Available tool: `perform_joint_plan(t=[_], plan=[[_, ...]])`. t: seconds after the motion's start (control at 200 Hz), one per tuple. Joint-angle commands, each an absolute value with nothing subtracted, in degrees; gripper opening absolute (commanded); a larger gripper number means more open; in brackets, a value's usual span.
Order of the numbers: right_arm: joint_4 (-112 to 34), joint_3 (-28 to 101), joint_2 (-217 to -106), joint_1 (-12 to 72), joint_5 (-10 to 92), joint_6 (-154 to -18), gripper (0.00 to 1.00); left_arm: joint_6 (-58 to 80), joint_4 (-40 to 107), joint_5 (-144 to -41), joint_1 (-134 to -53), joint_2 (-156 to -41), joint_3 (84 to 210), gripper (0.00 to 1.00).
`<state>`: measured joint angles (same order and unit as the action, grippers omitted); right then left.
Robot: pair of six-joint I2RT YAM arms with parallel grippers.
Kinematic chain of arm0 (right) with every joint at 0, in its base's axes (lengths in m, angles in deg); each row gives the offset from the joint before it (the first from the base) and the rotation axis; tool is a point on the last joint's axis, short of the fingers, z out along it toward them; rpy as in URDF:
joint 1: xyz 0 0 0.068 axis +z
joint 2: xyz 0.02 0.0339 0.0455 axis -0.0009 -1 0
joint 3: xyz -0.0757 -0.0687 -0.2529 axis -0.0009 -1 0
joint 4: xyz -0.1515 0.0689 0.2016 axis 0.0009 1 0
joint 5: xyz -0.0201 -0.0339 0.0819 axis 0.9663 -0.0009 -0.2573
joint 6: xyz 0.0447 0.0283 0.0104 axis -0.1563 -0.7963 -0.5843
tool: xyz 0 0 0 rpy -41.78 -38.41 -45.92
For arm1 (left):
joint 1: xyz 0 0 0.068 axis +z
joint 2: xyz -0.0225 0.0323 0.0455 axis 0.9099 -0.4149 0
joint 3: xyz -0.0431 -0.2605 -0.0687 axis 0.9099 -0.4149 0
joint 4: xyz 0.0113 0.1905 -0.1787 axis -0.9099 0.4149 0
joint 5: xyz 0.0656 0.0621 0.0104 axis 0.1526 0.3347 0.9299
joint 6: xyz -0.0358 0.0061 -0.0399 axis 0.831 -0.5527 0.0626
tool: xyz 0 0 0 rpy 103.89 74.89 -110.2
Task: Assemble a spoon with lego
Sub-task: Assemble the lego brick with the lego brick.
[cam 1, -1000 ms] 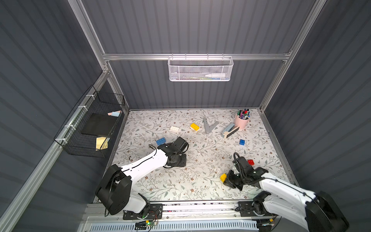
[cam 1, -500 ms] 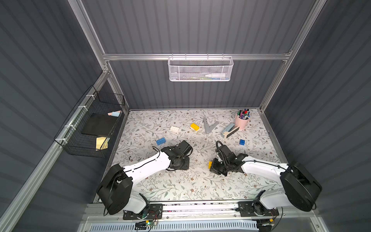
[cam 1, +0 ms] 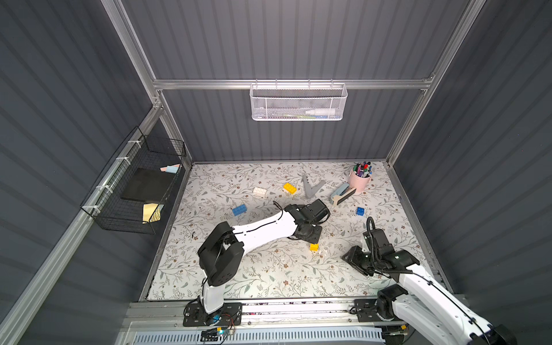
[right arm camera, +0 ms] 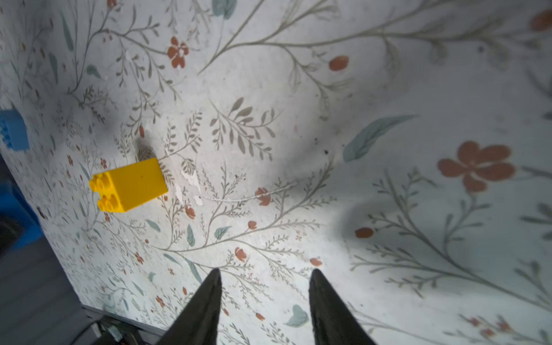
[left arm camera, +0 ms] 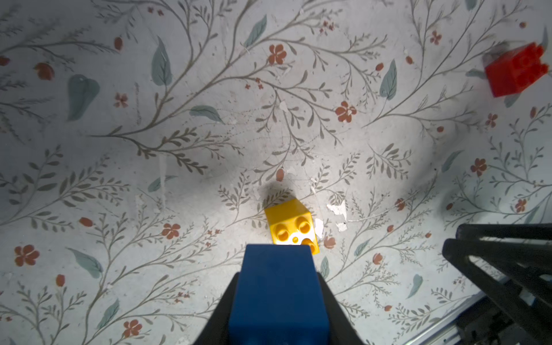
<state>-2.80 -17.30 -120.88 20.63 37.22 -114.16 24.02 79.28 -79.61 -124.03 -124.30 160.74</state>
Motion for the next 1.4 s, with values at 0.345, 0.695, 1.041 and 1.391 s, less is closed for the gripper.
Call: perform_joint_plan(t=[0.345,0.695,1.041,1.391], plan=[[-5.0,-17.1,-129.4,17.4,29.9,-111.0,0.81,26.1,86.6,-76.2,-127.3,-130.7,168.6,0.30],[-5.5,-20.0,-126.2,16.4,29.6,-110.5,0.83,27.1,88.7,-74.1,-127.3,-133.7,171.6,0.30],[-5.4,-20.1,-125.8,16.4,29.5,-110.5,0.84,29.4,88.7,-74.0,-127.4,-135.1,172.1,0.30],[-5.8,-20.3,-126.2,16.4,29.3,-110.1,0.84,32.5,87.3,-74.3,-127.5,-134.6,171.7,0.31]])
